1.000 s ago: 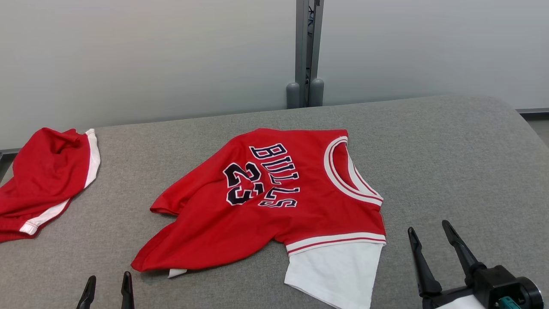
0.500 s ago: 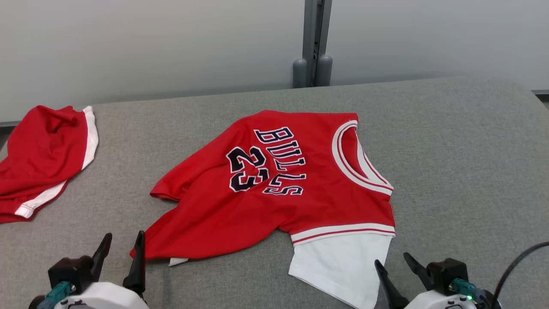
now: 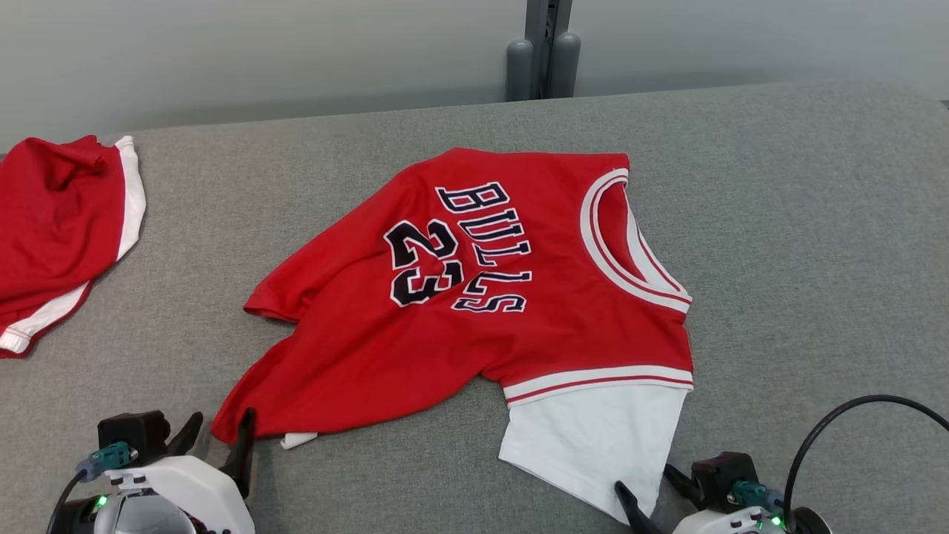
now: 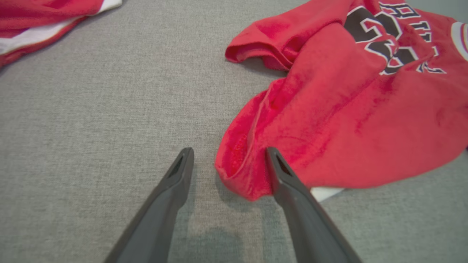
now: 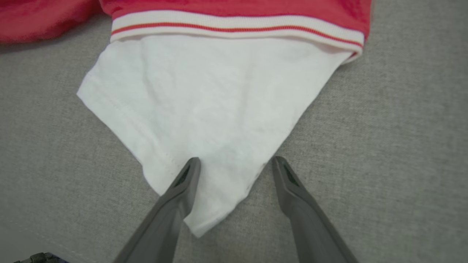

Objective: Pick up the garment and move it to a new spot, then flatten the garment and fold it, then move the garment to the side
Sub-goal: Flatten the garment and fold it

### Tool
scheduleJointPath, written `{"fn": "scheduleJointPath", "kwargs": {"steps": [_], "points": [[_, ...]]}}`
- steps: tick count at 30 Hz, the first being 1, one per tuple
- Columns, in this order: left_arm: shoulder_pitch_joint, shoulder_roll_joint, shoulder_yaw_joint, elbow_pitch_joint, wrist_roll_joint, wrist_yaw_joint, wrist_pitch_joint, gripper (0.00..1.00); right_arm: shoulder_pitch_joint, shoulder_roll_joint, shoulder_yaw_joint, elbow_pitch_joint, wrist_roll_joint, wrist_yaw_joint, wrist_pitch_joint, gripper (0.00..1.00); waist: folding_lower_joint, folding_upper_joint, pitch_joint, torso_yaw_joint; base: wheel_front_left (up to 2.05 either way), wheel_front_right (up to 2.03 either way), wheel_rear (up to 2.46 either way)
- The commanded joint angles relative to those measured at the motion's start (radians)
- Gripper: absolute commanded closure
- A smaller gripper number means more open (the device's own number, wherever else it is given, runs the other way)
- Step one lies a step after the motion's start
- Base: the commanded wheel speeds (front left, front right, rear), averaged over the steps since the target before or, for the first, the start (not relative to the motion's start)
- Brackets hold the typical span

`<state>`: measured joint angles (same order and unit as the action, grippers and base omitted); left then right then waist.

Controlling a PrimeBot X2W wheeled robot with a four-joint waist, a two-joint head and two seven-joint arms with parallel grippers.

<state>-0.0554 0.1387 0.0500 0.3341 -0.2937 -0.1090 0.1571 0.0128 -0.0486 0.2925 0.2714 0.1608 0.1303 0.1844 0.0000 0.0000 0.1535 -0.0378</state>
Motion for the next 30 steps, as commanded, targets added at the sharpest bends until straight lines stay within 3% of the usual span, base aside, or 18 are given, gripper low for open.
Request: {"fn": "scheduleJointPath", "kwargs": {"steps": [1, 14, 16, 17, 18, 19, 25, 30], "points": [[-0.024, 0.004, 0.005, 0.004, -0.009, 0.001, -0.003, 0.00, 0.007, -0.004, 0.009, 0.012, 0.009, 0.001, 0.011, 0.00, 0.0000, 0.0000, 0.003, -0.002, 0.00, 0.00, 0.00], [-0.068, 0.024, -0.013, 0.118, -0.026, -0.004, -0.002, 0.02, -0.035, 0.001, 0.064, 0.042, 0.034, 0.002, 0.020, 0.00, 0.0000, 0.0000, 0.038, -0.010, 0.00, 0.00, 0.00], [-0.075, 0.027, -0.025, 0.130, -0.029, -0.006, -0.002, 0.56, -0.039, 0.002, 0.076, 0.050, 0.042, 0.003, 0.024, 0.00, 0.0000, 0.0000, 0.042, -0.008, 0.00, 0.00, 0.00], [-0.076, 0.027, -0.033, 0.135, -0.031, -0.009, -0.002, 0.71, -0.043, 0.002, 0.080, 0.055, 0.043, 0.003, 0.025, 0.12, 0.0000, 0.0000, 0.044, -0.008, 0.00, 0.00, 0.00], [-0.079, 0.028, -0.044, 0.140, -0.032, -0.012, -0.008, 1.00, -0.048, 0.002, 0.083, 0.060, 0.048, 0.003, 0.021, 0.68, 0.0000, 0.0000, 0.045, -0.008, 0.00, 0.00, 0.00], [-0.081, 0.030, -0.056, 0.144, -0.034, -0.015, -0.011, 1.00, -0.052, 0.002, 0.086, 0.062, 0.063, 0.003, 0.012, 1.00, 0.0000, 0.0000, 0.046, -0.010, 0.00, 0.00, 0.00], [-0.073, 0.051, -0.078, 0.156, -0.087, -0.020, -0.034, 1.00, -0.090, -0.006, 0.052, 0.024, 0.148, 0.001, -0.073, 1.00, 0.0000, 0.0000, 0.043, -0.038, 0.00, 0.00, 0.00], [-0.058, 0.073, -0.084, 0.045, -0.164, -0.022, -0.045, 1.00, -0.090, -0.004, -0.018, -0.083, 0.246, 0.001, -0.140, 1.00, 0.0000, 0.0000, 0.034, -0.068, 0.00, 0.00, 0.00]]}}
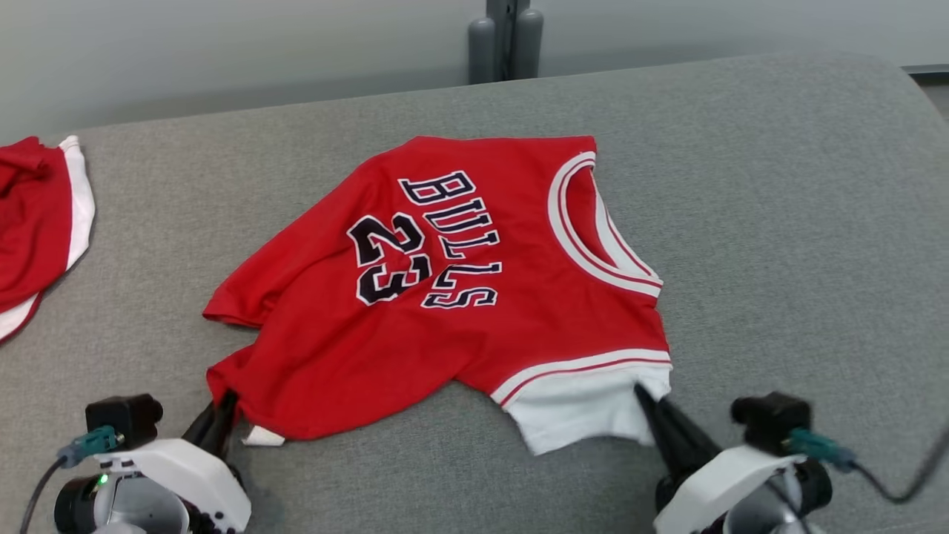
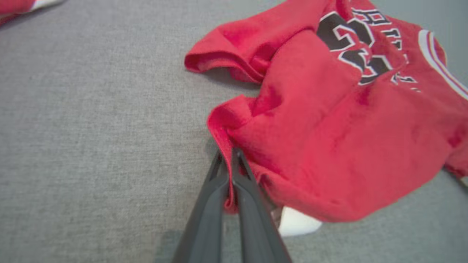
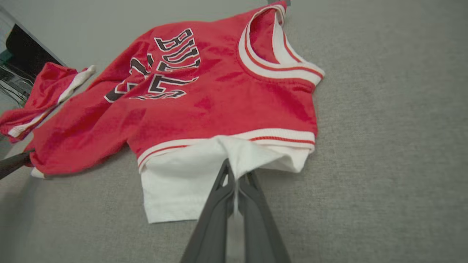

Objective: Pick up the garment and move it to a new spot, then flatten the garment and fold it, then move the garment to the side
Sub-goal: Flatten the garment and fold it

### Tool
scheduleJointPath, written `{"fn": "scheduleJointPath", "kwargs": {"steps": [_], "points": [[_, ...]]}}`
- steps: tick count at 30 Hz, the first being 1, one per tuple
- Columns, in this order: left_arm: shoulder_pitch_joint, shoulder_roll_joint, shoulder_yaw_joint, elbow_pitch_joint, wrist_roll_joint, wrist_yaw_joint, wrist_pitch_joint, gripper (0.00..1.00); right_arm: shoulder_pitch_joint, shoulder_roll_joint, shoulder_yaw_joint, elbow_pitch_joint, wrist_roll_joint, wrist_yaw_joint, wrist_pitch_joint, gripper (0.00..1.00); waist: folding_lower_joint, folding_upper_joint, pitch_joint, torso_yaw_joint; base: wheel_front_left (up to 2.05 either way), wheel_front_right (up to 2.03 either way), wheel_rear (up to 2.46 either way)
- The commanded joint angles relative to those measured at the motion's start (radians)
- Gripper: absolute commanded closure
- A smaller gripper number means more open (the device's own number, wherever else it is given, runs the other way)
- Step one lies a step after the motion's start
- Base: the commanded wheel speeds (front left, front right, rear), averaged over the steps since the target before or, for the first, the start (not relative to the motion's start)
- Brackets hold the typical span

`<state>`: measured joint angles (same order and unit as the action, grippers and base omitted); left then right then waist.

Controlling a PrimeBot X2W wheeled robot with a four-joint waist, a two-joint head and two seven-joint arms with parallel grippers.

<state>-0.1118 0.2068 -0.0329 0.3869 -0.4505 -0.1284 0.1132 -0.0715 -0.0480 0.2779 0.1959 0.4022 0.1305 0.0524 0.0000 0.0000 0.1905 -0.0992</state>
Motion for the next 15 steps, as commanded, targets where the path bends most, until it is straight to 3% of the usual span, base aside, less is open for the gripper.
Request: {"fn": "scheduleJointPath", "kwargs": {"steps": [1, 3, 4, 8, 12, 15], "points": [[-0.001, 0.009, -0.004, -0.055, -0.035, -0.002, 0.004, 1.00, -0.009, -0.005, -0.017, -0.052, 0.029, 0.000, -0.016, 1.00, 0.0000, 0.0000, -0.005, -0.013, 0.00, 0.00, 0.00], [0.004, 0.002, -0.015, -0.176, -0.127, -0.002, 0.021, 1.00, -0.023, -0.005, -0.040, -0.154, 0.095, 0.000, -0.026, 1.00, 0.0000, 0.0000, -0.009, -0.025, 0.00, 0.00, 0.00], [0.003, 0.025, -0.014, -0.395, -0.244, -0.002, 0.077, 1.00, -0.060, -0.005, -0.086, -0.324, 0.150, 0.000, 0.001, 1.00, 0.0000, 0.0000, 0.000, -0.045, 0.00, 0.00, 0.00], [-0.083, 0.033, 0.009, -0.652, -0.366, 0.013, 0.182, 1.00, -0.189, -0.014, -0.174, -0.493, 0.182, 0.000, 0.078, 1.00, 0.0000, 0.0000, 0.045, -0.064, 0.00, 0.00, 0.00], [-0.262, 0.081, 0.045, -0.748, -0.414, 0.062, 0.282, 1.00, -0.400, -0.022, -0.273, -0.521, 0.176, 0.000, 0.163, 1.00, 0.0000, 0.0000, 0.125, -0.064, 0.00, 0.00, 0.00], [-0.459, 0.098, 0.051, -0.696, -0.435, 0.087, 0.328, 1.00, -0.582, -0.021, -0.350, -0.459, 0.168, 0.000, 0.205, 1.00, 0.0000, 0.0000, 0.194, -0.047, 0.00, 0.00, 0.00]]}}
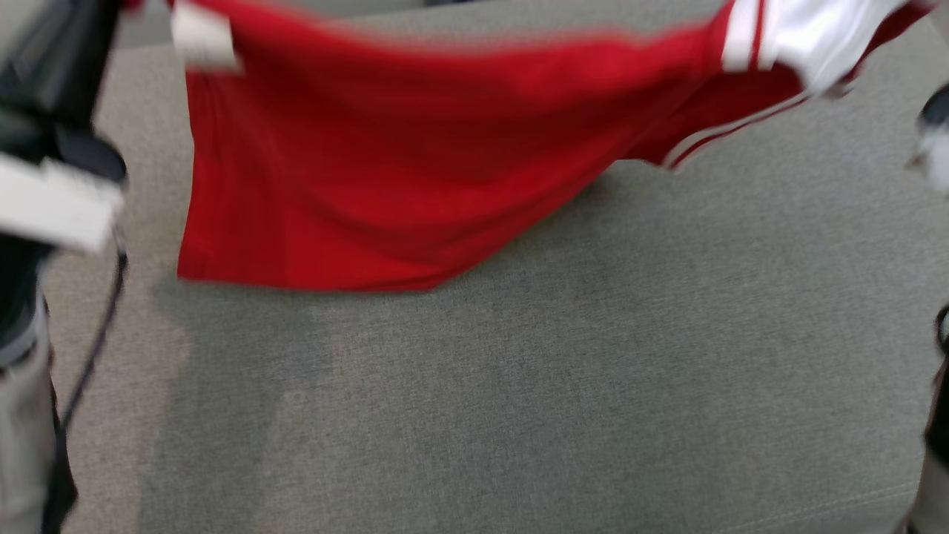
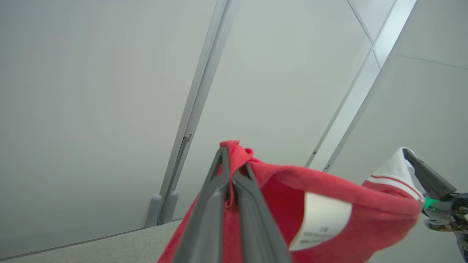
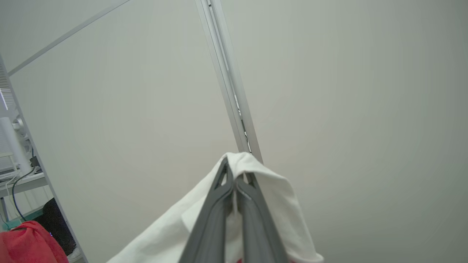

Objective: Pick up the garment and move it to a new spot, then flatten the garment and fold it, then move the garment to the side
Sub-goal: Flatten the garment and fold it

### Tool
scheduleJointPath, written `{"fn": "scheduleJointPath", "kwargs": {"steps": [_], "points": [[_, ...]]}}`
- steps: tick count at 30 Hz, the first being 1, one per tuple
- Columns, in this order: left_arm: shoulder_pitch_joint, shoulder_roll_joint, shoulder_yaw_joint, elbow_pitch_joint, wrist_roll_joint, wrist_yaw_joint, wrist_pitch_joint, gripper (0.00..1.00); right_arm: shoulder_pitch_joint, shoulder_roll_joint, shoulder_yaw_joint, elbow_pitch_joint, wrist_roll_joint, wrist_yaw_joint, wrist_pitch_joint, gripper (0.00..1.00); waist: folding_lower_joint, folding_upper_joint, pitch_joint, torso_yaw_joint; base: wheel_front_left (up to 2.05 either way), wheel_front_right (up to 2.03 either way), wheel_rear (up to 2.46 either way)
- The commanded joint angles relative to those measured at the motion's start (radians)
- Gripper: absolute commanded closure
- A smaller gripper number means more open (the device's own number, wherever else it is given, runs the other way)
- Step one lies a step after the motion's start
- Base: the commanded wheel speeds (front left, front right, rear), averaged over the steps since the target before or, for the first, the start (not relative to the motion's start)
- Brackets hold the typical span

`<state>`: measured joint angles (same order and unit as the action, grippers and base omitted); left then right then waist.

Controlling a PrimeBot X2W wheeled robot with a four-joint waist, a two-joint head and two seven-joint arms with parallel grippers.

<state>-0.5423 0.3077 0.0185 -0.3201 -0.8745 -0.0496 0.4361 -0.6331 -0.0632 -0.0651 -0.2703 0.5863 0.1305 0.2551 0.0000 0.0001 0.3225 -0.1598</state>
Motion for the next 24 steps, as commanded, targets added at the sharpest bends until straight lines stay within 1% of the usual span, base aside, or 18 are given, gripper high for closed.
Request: {"fn": "scheduleJointPath", "kwargs": {"steps": [1, 3, 5, 7, 8, 11, 12, 13, 14, 15, 16, 18, 19, 21, 22, 24], "points": [[-0.091, -0.004, -0.002, 0.057, -0.021, 0.015, 0.018, 1.00, -0.087, -0.011, -0.019, 0.036, -0.034, 0.000, 0.005, 1.00, 0.0000, -0.0001, 0.080, 0.019, 0.00, 0.00, 0.00], [-0.226, 0.014, -0.011, 0.145, 0.004, 0.025, 0.028, 1.00, -0.208, -0.002, -0.043, 0.117, -0.027, 0.000, 0.018, 1.00, 0.0000, -0.0001, 0.120, 0.025, 0.00, 0.00, 0.00], [-0.354, 0.015, -0.029, 0.256, 0.029, 0.024, 0.026, 1.00, -0.340, 0.001, -0.064, 0.220, -0.058, 0.001, 0.008, 1.00, 0.0000, -0.0001, 0.160, 0.030, 0.00, 0.00, 0.00], [-0.479, 0.008, -0.033, 0.380, 0.061, 0.032, -0.013, 1.00, -0.468, 0.004, -0.090, 0.334, -0.089, 0.001, -0.028, 1.00, 0.0000, -0.0001, 0.198, 0.031, 0.00, 0.00, 0.00], [-0.540, -0.009, -0.029, 0.446, 0.059, 0.034, -0.038, 1.00, -0.537, 0.007, -0.111, 0.400, -0.094, 0.000, -0.060, 1.00, 0.0000, -0.0001, 0.217, 0.032, 0.00, 0.00, 0.00], [-0.740, -0.020, -0.020, 0.617, 0.106, 0.049, -0.135, 1.00, -0.738, 0.010, -0.168, 0.587, -0.092, 0.000, -0.162, 1.00, 0.0000, -0.0001, 0.307, 0.042, 0.00, 0.00, 0.00], [-0.791, -0.029, -0.022, 0.675, 0.112, 0.042, -0.162, 1.00, -0.798, 0.012, -0.166, 0.646, -0.090, 0.000, -0.199, 1.00, 0.0000, -0.0001, 0.334, 0.044, 0.00, 0.00, 0.00], [-0.844, -0.030, -0.025, 0.721, 0.132, 0.025, -0.211, 1.00, -0.858, 0.012, -0.159, 0.699, -0.100, 0.000, -0.243, 1.00, 0.0000, -0.0001, 0.359, 0.045, 0.00, 0.00, 0.00], [-0.898, -0.043, -0.013, 0.766, 0.130, 0.024, -0.262, 1.00, -0.921, 0.009, -0.157, 0.749, -0.100, 0.000, -0.287, 1.00, 0.0000, -0.0001, 0.382, 0.047, 0.00, 0.00, 0.00], [-0.941, -0.055, -0.020, 0.809, 0.139, 0.003, -0.303, 1.00, -0.976, 0.007, -0.146, 0.794, -0.103, 0.000, -0.326, 1.00, 0.0000, -0.0001, 0.400, 0.051, 0.00, 0.00, 0.00], [-0.989, -0.051, -0.043, 0.834, 0.175, -0.020, -0.360, 1.00, -1.030, 0.007, -0.127, 0.823, -0.121, 0.000, -0.369, 1.00, 0.0000, -0.0001, 0.418, 0.055, 0.00, 0.00, 0.00], [-1.063, -0.078, -0.045, 0.883, 0.172, -0.046, -0.471, 1.00, -1.105, 0.007, -0.115, 0.874, -0.113, 0.000, -0.438, 1.00, 0.0000, -0.0001, 0.445, 0.064, 0.00, 0.00, 0.00], [-1.087, -0.081, -0.057, 0.898, 0.185, -0.060, -0.526, 1.00, -1.130, 0.008, -0.100, 0.894, -0.116, 0.000, -0.458, 1.00, 0.0000, -0.0001, 0.456, 0.065, 0.00, 0.00, 0.00], [-1.102, -0.077, -0.084, 0.961, 0.196, -0.071, -0.578, 1.00, -1.143, 0.009, -0.096, 0.940, -0.093, 0.000, -0.478, 1.00, 0.0000, -0.0001, 0.474, 0.060, 0.00, 0.00, 0.00], [-1.107, -0.069, -0.109, 0.983, 0.213, -0.076, -0.602, 1.00, -1.140, 0.010, -0.079, 0.955, -0.096, 0.000, -0.484, 1.00, 0.0000, -0.0001, 0.484, 0.055, 0.00, 0.00, 0.00], [-1.090, -0.061, -0.133, 1.042, 0.208, -0.079, -0.630, 1.00, -1.096, 0.010, -0.054, 0.987, -0.081, 0.000, -0.495, 1.00, 0.0000, -0.0001, 0.490, 0.047, 0.00, 0.00, 0.00]]}}
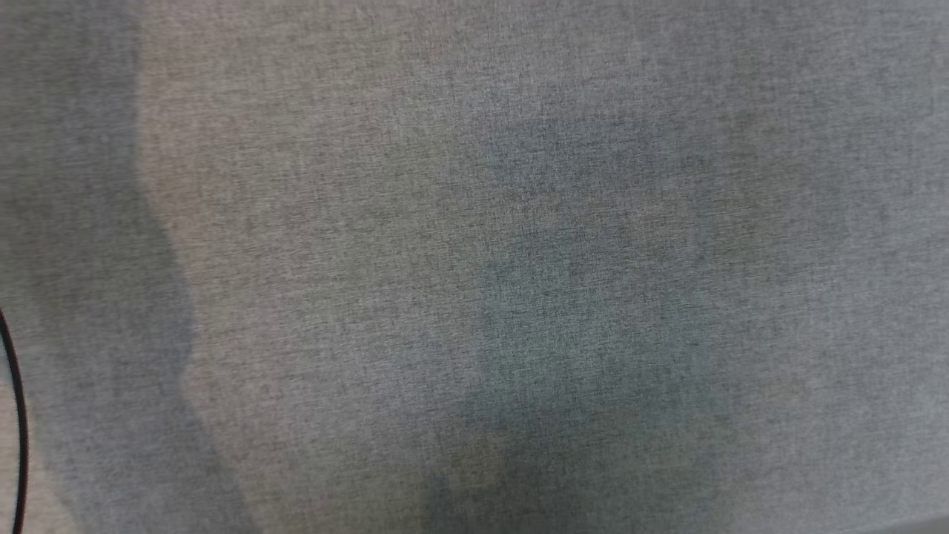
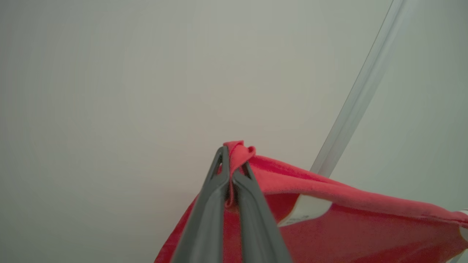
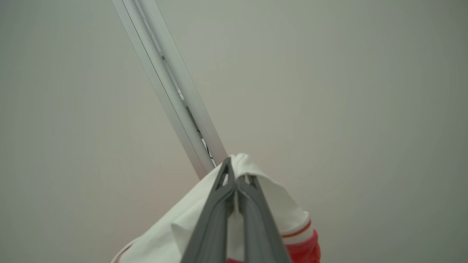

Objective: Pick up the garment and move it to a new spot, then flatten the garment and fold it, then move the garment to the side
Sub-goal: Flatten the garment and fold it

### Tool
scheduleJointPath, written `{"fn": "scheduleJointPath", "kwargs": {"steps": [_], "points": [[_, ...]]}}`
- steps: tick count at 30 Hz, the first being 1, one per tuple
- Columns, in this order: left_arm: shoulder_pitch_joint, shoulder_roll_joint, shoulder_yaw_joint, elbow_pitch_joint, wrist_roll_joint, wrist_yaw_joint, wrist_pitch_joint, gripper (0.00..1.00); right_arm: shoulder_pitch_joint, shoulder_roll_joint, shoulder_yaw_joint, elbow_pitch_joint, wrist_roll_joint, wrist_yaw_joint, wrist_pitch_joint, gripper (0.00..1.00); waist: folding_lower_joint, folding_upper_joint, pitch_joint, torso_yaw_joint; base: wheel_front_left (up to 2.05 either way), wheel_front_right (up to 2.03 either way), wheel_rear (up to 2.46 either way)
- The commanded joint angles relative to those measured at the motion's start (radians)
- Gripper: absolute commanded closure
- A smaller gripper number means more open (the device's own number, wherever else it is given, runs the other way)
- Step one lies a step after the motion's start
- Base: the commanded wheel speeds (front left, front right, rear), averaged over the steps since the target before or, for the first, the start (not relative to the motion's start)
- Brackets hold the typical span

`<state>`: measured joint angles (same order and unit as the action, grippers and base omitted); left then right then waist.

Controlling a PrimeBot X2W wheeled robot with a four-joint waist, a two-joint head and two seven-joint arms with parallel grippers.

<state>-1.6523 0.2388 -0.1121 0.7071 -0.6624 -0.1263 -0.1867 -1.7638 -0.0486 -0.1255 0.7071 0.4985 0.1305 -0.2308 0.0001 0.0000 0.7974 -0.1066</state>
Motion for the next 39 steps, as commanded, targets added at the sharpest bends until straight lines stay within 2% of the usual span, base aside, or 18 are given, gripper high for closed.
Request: {"fn": "scheduleJointPath", "kwargs": {"steps": [1, 4, 8, 9, 12, 17, 20, 22, 23, 29, 32, 35, 39], "points": [[0.033, 0.015, -0.019, 0.037, -0.002, -0.003, -0.019, 1.00, 0.062, -0.006, 0.031, 0.018, 0.013, 0.000, -0.013, 1.00, -0.0001, 0.0000, 0.015, -0.011, 0.00, 0.00, 0.00], [0.107, 0.028, -0.078, 0.062, -0.042, -0.004, -0.040, 1.00, 0.170, -0.008, 0.098, 0.004, 0.065, 0.000, -0.022, 1.00, -0.0001, 0.0000, 0.009, -0.020, 0.00, 0.00, 0.00], [0.300, 0.073, -0.186, 0.009, -0.139, -0.004, -0.049, 1.00, 0.392, -0.005, 0.187, -0.078, 0.142, 0.000, -0.030, 1.00, -0.0001, 0.0000, -0.040, -0.026, 0.00, 0.00, 0.00], [0.300, 0.073, -0.186, 0.009, -0.139, -0.004, -0.049, 1.00, 0.392, -0.005, 0.187, -0.078, 0.142, 0.000, -0.030, 1.00, -0.0001, 0.0000, -0.040, -0.026, 0.00, 0.00, 0.00], [0.454, 0.135, -0.256, -0.061, -0.205, -0.004, -0.049, 1.00, 0.570, -0.038, 0.252, -0.165, 0.177, 0.000, -0.032, 1.00, -0.0001, 0.0000, -0.088, -0.020, 0.00, 0.00, 0.00], [0.770, 0.194, -0.291, -0.162, -0.290, -0.004, -0.072, 1.00, 0.922, -0.105, 0.347, -0.313, 0.234, 0.000, -0.021, 1.00, -0.0001, 0.0000, -0.264, -0.013, 0.00, 0.00, 0.00], [0.970, 0.211, -0.291, -0.217, -0.294, -0.003, -0.076, 1.00, 1.133, -0.139, 0.362, -0.398, 0.257, 0.000, 0.003, 1.00, -0.0001, 0.0000, -0.367, -0.015, 0.00, 0.00, 0.00], [1.097, 0.212, -0.277, -0.271, -0.306, 0.015, -0.078, 1.00, 1.265, -0.145, 0.356, -0.453, 0.267, 0.000, 0.020, 1.00, -0.0001, 0.0000, -0.422, -0.022, 0.00, 0.00, 0.00], [1.227, 0.211, -0.264, -0.344, -0.311, 0.046, -0.079, 1.00, 1.389, -0.138, 0.341, -0.511, 0.283, 0.000, 0.049, 1.00, -0.0001, 0.0000, -0.465, -0.032, 0.00, 0.00, 0.00], [1.621, 0.187, -0.226, -0.622, -0.322, 0.173, -0.079, 1.00, 1.728, -0.116, 0.269, -0.678, 0.246, 0.000, 0.120, 1.00, -0.0001, 0.0000, -0.558, -0.051, 0.00, 0.00, 0.00], [1.782, 0.171, -0.239, -0.751, -0.314, 0.239, -0.079, 1.00, 1.896, -0.083, 0.227, -0.762, 0.226, 0.000, 0.151, 1.00, -0.0001, 0.0000, -0.583, -0.045, 0.00, 0.00, 0.00], [1.875, 0.169, -0.264, -0.847, -0.315, 0.281, -0.062, 1.00, 1.999, -0.054, 0.182, -0.823, 0.216, 0.000, 0.178, 1.00, -0.0001, 0.0000, -0.584, -0.042, 0.00, 0.00, 0.00], [1.871, 0.181, -0.285, -0.905, -0.300, 0.317, -0.018, 1.00, 1.985, -0.028, 0.170, -0.822, 0.188, 0.000, 0.211, 1.00, -0.0001, 0.0000, -0.579, -0.048, 0.00, 0.00, 0.00]]}}
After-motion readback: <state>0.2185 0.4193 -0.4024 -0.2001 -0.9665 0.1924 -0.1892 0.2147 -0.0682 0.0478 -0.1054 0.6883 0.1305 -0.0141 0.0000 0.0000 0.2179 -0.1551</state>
